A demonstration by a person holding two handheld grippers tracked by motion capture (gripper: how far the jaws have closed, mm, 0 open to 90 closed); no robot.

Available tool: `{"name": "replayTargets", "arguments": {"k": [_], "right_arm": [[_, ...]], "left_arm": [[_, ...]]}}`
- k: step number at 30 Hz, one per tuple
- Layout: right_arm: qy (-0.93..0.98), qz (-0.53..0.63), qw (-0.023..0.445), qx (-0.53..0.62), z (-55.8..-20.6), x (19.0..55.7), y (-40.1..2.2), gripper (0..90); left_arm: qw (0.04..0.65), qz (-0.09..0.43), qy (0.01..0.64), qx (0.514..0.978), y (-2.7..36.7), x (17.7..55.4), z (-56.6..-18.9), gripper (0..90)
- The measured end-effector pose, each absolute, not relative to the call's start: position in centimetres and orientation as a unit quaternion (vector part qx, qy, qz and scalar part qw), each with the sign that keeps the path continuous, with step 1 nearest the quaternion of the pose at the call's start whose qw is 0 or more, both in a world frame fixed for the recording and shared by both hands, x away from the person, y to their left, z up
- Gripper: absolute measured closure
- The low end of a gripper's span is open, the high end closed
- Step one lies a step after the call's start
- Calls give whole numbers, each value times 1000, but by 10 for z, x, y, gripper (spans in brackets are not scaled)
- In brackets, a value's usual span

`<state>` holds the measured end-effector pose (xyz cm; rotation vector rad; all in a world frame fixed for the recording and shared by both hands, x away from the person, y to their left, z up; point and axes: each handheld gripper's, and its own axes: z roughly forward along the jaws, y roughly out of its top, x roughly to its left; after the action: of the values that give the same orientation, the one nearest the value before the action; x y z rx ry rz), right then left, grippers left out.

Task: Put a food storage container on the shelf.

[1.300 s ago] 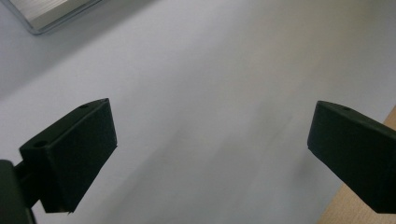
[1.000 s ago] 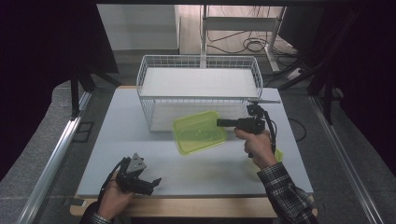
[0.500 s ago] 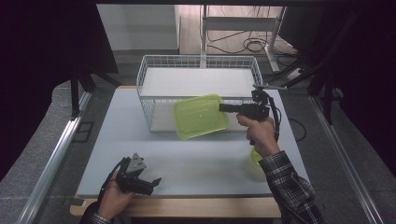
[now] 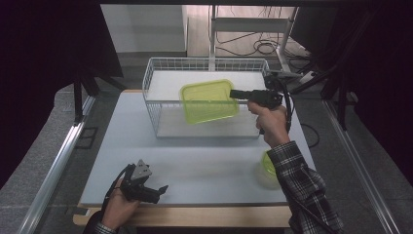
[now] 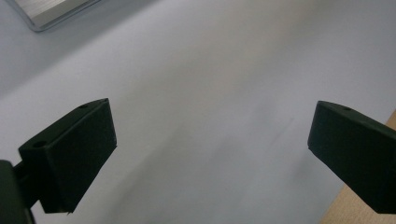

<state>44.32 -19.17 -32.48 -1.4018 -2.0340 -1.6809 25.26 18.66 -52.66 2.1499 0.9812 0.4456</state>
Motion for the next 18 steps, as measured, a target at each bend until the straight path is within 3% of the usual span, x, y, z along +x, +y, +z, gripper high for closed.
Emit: {"name": "replayTargets", "arguments": {"k": [18], "right_arm": [[-656, -564, 26, -500, -309, 477, -175, 796]], "left_arm": [[356, 171, 383, 835, 186, 253, -528, 7]]}}
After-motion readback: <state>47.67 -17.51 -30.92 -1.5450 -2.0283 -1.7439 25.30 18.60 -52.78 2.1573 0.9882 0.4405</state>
